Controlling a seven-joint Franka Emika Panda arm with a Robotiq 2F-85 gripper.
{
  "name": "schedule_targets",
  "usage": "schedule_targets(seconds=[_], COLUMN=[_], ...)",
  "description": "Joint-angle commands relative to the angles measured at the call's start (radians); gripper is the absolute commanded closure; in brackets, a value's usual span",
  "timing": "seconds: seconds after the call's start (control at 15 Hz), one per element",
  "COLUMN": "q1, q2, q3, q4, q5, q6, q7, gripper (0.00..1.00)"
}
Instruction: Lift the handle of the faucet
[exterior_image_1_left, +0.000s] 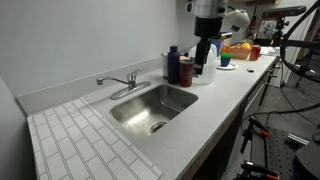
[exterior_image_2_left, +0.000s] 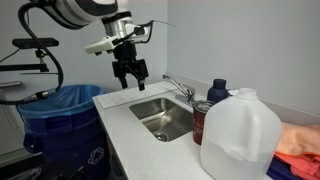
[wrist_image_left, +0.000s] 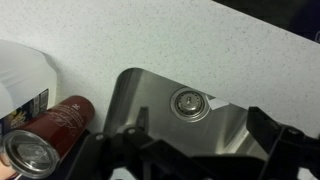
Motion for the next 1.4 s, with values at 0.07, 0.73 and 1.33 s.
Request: schedule_targets(seconds=[0.07,0.73,1.33], q1=[0.015,0.017,0.015], q2=[0.001,0.003,0.004], q3=[-0.014,-0.016,-0.016], q4=[0.002,0.005,0.001], q5=[-0.007,0.0,-0.006], q6=[-0.003,-0.02,-0.015], q7=[0.006,0.003,0.005], gripper=[0.0,0.0,0.0])
